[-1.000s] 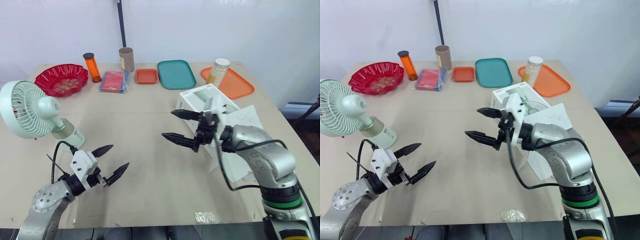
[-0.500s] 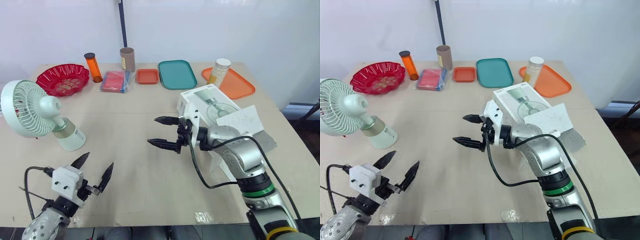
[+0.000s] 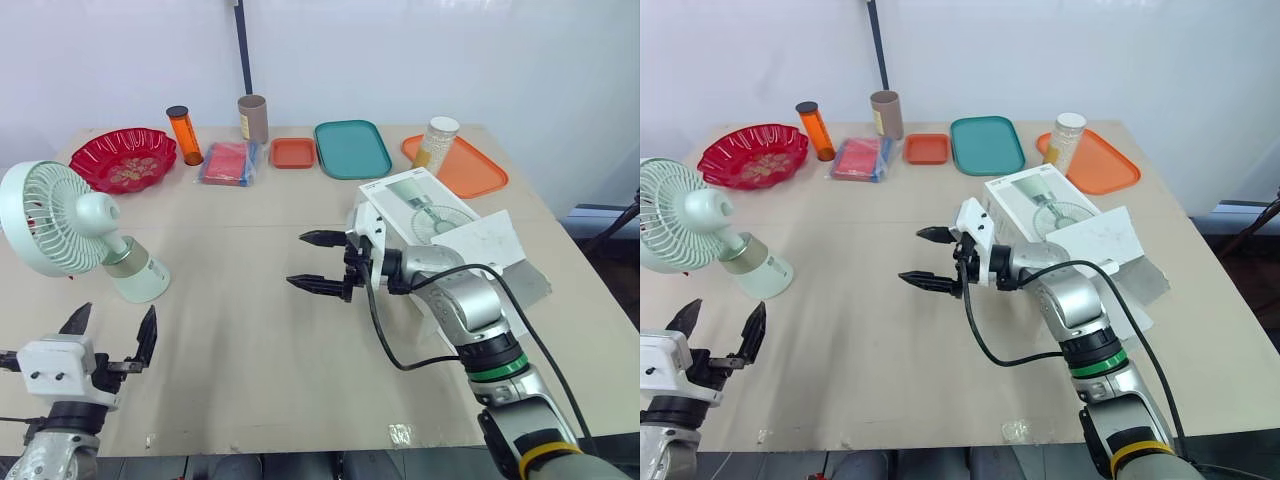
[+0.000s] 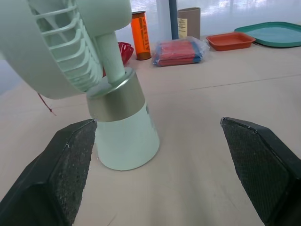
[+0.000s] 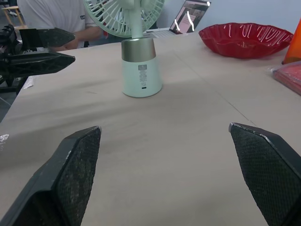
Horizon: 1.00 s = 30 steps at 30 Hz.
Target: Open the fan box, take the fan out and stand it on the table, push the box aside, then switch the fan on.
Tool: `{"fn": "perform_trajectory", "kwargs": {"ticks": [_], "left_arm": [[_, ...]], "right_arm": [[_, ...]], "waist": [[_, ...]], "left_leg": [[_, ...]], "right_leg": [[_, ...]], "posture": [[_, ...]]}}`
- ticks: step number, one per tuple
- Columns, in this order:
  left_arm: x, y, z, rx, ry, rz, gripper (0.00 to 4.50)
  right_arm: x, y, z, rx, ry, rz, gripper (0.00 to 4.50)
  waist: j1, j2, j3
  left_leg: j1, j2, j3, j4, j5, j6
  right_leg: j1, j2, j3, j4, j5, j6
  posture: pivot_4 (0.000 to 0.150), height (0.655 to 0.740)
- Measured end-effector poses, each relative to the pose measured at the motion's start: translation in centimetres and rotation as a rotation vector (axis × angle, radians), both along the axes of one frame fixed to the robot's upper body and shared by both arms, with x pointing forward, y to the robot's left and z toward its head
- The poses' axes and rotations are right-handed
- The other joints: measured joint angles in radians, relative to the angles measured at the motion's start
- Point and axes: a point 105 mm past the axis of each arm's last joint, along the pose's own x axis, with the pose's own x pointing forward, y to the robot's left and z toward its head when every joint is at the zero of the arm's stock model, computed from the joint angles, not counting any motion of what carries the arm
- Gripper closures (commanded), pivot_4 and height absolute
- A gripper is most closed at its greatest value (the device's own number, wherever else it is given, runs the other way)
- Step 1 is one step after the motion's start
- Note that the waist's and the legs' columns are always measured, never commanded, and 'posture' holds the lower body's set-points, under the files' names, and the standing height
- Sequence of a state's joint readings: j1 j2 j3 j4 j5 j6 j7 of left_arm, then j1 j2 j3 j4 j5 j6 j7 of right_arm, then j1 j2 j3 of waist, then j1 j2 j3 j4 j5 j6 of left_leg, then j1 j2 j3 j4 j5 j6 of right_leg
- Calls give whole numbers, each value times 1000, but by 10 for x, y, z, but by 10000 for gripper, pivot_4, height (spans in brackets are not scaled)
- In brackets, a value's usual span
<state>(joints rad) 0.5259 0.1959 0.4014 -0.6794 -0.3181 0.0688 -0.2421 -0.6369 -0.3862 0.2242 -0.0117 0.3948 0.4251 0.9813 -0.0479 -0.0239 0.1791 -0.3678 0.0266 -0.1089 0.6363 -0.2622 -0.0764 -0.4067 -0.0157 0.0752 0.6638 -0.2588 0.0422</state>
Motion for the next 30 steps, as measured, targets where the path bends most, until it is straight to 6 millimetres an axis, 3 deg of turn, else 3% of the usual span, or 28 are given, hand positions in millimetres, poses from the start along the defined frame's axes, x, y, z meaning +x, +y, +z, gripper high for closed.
{"fn": "perform_trajectory", "kwargs": {"ticks": [13, 22, 30], "left_arm": [[14, 17, 8, -73, -61, 97, 0], [32, 22, 17, -74, -96, 100, 0], [36, 24, 22, -69, -116, 136, 0]], "right_arm": [[1, 2, -1, 0, -13, -9, 507], [3, 0, -2, -11, -15, -28, 507], [3, -3, -5, -22, -15, -41, 507]], "waist": [[0, 0, 0], [0, 0, 0], [0, 0, 0]], "left_leg": [[0, 0, 0, 0, 0, 0], [0, 0, 0, 0, 0, 0], [0, 0, 0, 0, 0, 0]], "right_leg": [[0, 0, 0, 0, 1, -1], [0, 0, 0, 0, 1, -1], [0, 0, 0, 0, 1, -1]], "posture": [[1500, 7400], [1500, 7400], [1500, 7400]]}}
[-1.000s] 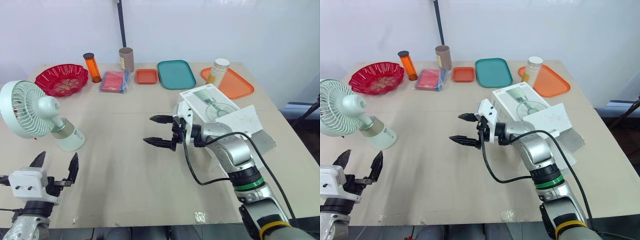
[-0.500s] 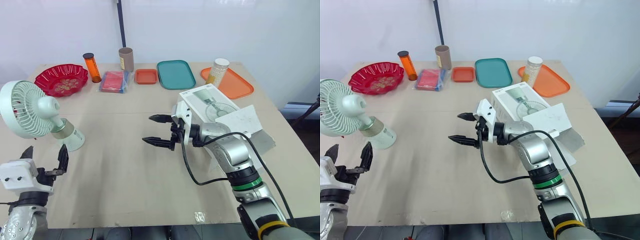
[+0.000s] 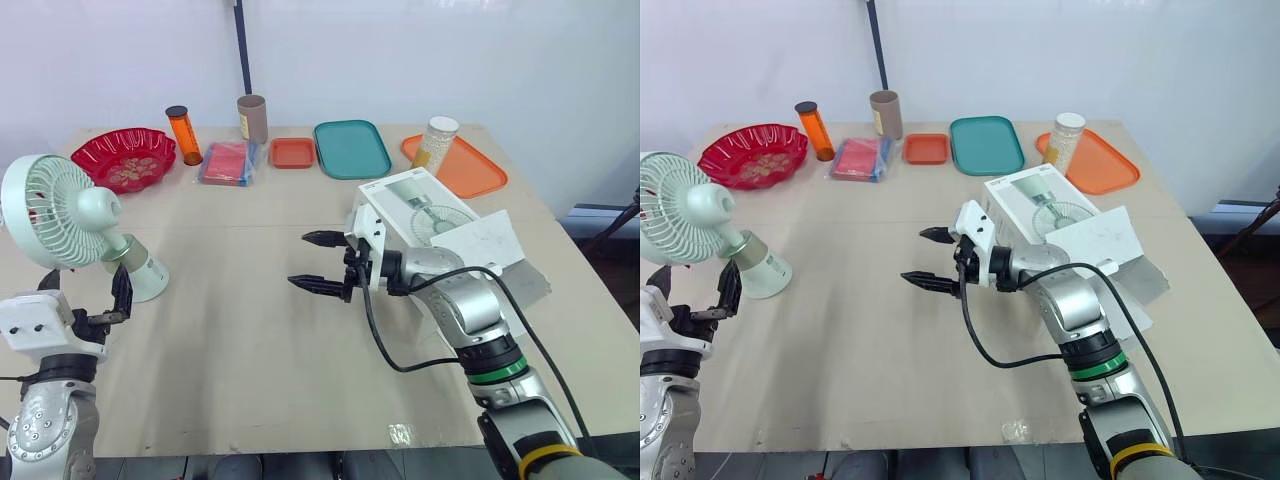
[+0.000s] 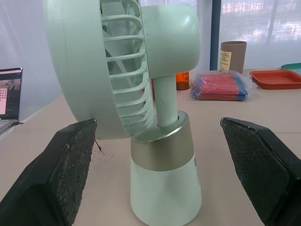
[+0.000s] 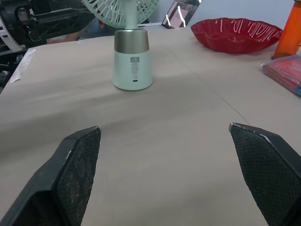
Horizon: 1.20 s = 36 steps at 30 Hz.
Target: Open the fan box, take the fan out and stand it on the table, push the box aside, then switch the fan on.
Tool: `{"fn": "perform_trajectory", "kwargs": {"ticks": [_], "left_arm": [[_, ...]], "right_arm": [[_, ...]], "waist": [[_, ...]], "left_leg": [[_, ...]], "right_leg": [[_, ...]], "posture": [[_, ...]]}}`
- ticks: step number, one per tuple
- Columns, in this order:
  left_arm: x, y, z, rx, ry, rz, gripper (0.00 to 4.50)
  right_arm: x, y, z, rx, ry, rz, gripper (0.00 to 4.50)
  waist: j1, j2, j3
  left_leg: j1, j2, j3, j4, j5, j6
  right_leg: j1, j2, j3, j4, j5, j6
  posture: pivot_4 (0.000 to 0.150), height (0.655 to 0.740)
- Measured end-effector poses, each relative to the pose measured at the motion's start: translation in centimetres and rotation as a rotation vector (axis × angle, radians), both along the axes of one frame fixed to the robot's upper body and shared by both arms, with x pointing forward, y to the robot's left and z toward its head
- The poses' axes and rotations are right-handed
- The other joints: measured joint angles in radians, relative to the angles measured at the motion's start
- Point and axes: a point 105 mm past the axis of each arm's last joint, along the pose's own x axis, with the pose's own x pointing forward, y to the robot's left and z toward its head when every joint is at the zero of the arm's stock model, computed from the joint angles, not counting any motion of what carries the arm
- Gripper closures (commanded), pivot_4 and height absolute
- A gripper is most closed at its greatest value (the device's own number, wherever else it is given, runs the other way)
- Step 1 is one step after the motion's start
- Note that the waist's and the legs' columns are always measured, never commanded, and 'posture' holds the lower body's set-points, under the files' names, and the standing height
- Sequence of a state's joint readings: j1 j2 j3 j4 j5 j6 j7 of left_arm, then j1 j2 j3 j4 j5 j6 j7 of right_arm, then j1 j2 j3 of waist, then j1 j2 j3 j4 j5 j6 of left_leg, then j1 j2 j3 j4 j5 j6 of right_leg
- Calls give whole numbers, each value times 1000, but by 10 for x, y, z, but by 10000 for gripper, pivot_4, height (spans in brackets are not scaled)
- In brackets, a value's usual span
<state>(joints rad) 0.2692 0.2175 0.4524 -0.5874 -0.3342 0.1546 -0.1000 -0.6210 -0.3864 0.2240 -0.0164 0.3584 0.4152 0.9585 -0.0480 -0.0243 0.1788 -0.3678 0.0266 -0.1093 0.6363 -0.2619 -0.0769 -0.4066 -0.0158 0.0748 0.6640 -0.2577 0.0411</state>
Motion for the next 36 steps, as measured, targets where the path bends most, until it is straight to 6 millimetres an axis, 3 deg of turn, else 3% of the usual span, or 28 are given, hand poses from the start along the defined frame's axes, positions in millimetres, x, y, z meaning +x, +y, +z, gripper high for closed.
{"fn": "perform_trajectory", "kwargs": {"ticks": [16, 36], "left_arm": [[-7, -3, -7, -2, 21, 48, 0], [-17, 13, 10, 60, -43, 206, 0]], "right_arm": [[-1, -1, -3, -17, -2, 8, 507], [-4, 5, -6, -22, -12, 39, 507]], "waist": [[0, 0, 0], [0, 0, 0]], "left_leg": [[0, 0, 0, 0, 0, 0], [0, 0, 0, 0, 0, 0]], "right_leg": [[0, 0, 0, 0, 0, 0], [0, 0, 0, 0, 0, 0]], "posture": [[1500, 7400], [1500, 7400]]}}
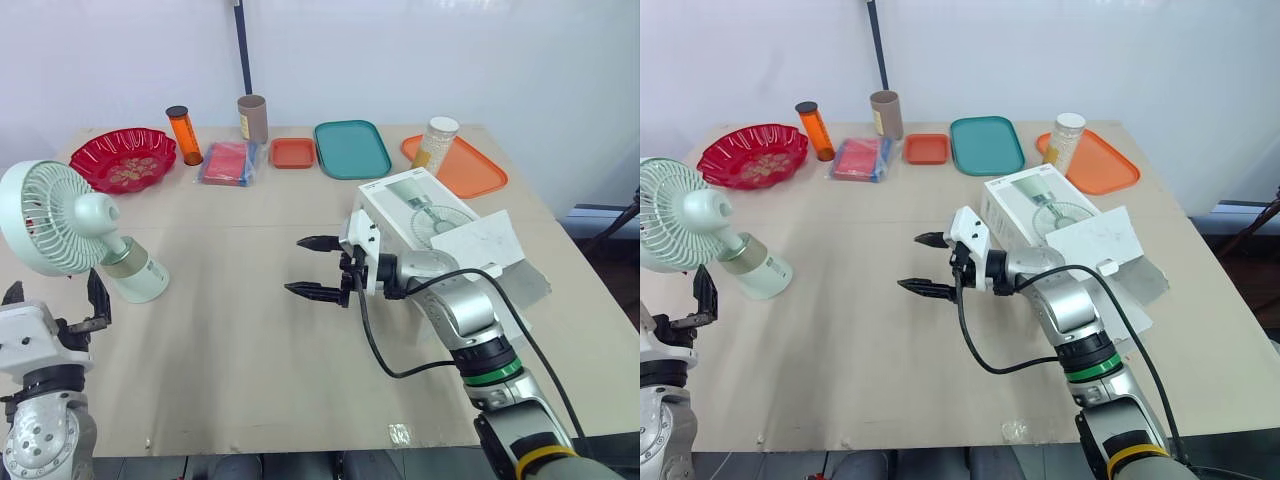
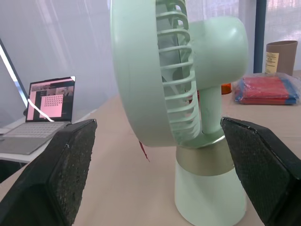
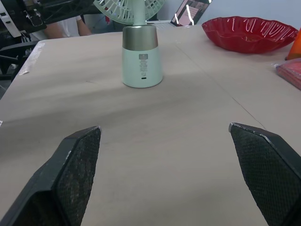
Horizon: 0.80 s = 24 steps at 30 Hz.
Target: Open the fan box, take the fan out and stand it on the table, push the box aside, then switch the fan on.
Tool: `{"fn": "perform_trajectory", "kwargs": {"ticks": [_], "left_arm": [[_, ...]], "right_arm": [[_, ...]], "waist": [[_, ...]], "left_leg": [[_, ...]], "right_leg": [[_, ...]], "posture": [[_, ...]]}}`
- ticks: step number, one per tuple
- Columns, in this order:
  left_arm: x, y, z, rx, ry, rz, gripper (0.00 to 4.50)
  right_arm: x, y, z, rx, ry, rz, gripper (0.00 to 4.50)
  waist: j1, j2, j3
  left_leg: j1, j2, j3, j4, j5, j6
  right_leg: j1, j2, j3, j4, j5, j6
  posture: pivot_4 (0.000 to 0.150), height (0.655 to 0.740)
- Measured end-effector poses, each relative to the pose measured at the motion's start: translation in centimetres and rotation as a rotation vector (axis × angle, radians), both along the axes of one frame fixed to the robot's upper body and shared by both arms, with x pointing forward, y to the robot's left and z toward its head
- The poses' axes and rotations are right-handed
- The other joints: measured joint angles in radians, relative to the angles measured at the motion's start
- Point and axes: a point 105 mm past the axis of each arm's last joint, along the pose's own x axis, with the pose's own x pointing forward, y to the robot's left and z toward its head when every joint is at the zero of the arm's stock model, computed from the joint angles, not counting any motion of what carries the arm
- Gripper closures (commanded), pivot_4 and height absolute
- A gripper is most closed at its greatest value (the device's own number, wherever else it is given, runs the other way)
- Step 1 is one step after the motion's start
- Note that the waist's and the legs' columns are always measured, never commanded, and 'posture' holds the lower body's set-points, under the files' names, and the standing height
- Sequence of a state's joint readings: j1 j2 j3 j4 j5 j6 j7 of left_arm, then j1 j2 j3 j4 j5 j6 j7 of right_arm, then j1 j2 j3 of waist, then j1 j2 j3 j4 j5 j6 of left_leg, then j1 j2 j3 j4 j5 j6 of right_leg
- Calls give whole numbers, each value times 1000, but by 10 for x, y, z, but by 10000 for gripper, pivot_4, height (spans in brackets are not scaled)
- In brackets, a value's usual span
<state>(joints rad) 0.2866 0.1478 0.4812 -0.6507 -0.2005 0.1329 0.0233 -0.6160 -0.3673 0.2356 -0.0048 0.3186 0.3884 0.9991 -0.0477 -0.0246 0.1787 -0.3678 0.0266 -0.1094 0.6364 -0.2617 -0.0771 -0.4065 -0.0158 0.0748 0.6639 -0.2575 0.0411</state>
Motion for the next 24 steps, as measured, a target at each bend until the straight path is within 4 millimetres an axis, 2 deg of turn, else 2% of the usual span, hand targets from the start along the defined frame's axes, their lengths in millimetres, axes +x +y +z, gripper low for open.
{"fn": "perform_trajectory", "kwargs": {"ticks": [9, 23, 24], "left_arm": [[12, 8, 19, 20, -60, 24, 0], [35, 13, 10, 3, 1, -44, 0], [37, 13, 11, -1, -3, -50, 2594]], "right_arm": [[1, 1, -1, -3, -3, -2, 507], [2, 0, -2, -15, -10, -13, 507], [2, 0, -3, -17, -10, -14, 167]], "waist": [[0, 0, 0], [0, 0, 0], [0, 0, 0]], "left_leg": [[0, 0, 0, 0, 0, 0], [0, 0, -1, 0, 0, -1], [0, 0, -1, 0, 0, -1]], "right_leg": [[0, 0, -1, 0, 0, 0], [0, 0, -1, 0, 1, 0], [0, 0, -1, 0, 1, 0]], "posture": [[1500, 7400], [1500, 7400], [1500, 7400]]}}
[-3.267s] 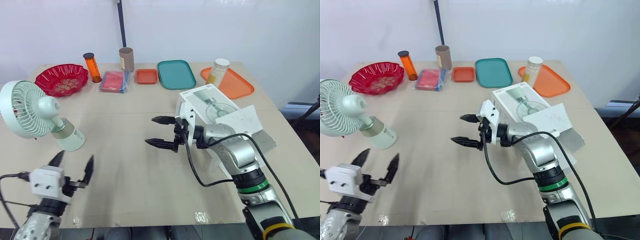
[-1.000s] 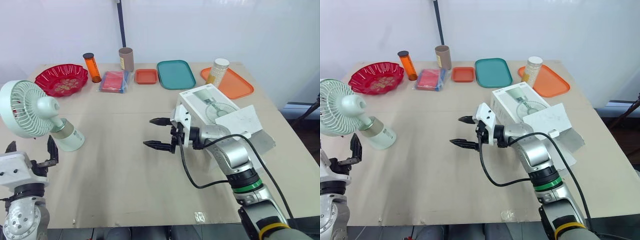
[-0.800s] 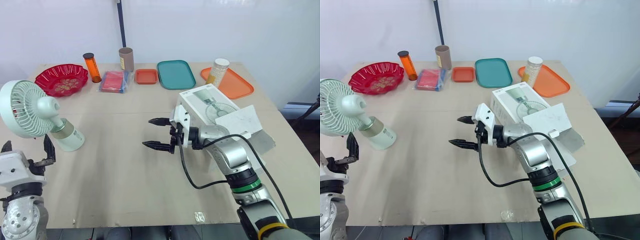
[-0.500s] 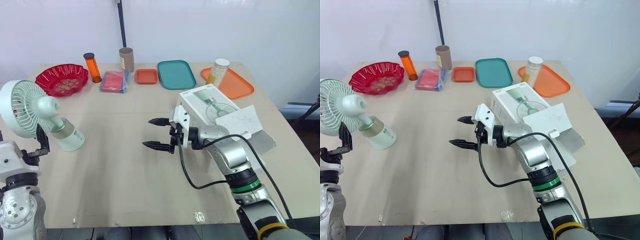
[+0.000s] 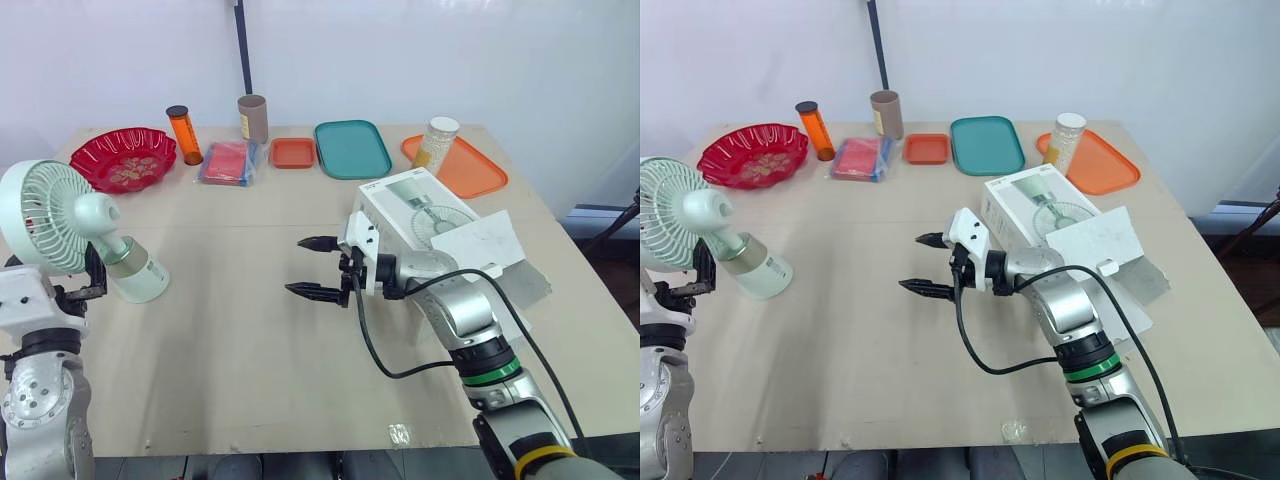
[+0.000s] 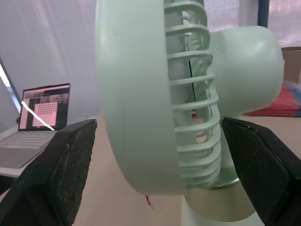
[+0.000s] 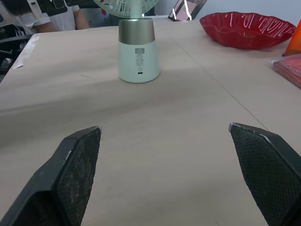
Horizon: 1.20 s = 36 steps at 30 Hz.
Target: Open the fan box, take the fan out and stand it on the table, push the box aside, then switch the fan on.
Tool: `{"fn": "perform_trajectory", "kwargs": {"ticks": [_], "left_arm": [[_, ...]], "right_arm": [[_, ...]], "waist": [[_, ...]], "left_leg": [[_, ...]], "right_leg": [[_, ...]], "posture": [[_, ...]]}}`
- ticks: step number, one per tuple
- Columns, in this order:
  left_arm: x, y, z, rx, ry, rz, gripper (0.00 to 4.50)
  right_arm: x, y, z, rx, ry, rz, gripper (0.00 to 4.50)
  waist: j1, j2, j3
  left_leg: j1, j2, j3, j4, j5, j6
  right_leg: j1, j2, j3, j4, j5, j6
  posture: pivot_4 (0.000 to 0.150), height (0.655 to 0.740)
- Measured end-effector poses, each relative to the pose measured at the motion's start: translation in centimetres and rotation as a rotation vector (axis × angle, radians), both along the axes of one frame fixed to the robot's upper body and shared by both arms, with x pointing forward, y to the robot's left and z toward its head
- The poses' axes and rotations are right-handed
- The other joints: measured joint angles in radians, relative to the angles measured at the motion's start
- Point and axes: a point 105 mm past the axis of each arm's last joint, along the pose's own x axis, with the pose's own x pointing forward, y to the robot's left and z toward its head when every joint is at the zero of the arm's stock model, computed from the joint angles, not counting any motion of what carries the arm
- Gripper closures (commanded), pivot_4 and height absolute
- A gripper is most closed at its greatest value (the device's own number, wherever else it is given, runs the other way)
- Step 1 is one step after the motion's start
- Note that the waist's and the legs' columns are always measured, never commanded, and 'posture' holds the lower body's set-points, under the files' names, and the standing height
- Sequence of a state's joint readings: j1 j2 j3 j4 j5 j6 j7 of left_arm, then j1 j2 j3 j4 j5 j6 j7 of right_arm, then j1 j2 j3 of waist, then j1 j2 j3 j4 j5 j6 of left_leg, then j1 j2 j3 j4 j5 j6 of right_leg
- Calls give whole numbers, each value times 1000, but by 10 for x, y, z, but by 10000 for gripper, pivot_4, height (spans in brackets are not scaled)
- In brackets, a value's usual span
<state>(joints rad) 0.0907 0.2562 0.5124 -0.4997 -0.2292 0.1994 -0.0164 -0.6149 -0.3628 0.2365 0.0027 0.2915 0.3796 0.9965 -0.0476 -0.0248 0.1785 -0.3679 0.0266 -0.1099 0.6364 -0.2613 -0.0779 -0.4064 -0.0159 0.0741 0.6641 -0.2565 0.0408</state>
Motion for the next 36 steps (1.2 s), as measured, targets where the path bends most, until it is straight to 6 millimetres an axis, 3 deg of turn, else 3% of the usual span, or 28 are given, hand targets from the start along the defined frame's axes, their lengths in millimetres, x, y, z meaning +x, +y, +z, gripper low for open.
{"fn": "perform_trajectory", "kwargs": {"ticks": [4, 5, 9, 18, 26, 36], "left_arm": [[3, 1, -2, -33, -1, -17, 13362], [4, 0, -2, -41, -4, -28, 19917], [5, -2, -1, -42, -8, -39, 25838], [7, -7, 0, -55, -17, -74, 26054], [27, -69, 18, -88, -45, -387, 26054], [40, -101, 29, -61, -39, -550, 26054]], "right_arm": [[0, 0, 0, -1, 0, -1, 0], [0, 0, 0, -2, 0, -2, 0], [0, -1, 0, -2, -1, -4, 0], [2, 3, 2, 17, -5, -17, 0], [18, 31, 31, 69, -26, -56, 0], [30, 63, 41, 95, -1, -128, 0]], "waist": [[0, 0, 0], [0, 0, 0], [-1, 0, 0], [0, 0, 0], [0, -2, 1], [-2, -2, 1]], "left_leg": [[0, 0, 0, 0, 0, 0], [0, 0, 0, 0, 0, 0], [0, 0, 0, 0, 0, 0], [0, 0, 0, 0, 0, 0], [-1, 0, -1, 0, 0, -1], [-2, 0, -1, 0, 0, -1]], "right_leg": [[0, 0, 0, 0, 0, 0], [0, 0, 0, 0, 0, 0], [0, 0, 0, 0, 1, 0], [0, 0, 0, 0, 1, 0], [-1, 0, -1, 0, 1, 0], [-2, 0, -2, 0, 2, -1]], "posture": [[1500, 7400], [1500, 7400], [1500, 7400], [1500, 7400], [1500, 7400], [1500, 7400]]}}
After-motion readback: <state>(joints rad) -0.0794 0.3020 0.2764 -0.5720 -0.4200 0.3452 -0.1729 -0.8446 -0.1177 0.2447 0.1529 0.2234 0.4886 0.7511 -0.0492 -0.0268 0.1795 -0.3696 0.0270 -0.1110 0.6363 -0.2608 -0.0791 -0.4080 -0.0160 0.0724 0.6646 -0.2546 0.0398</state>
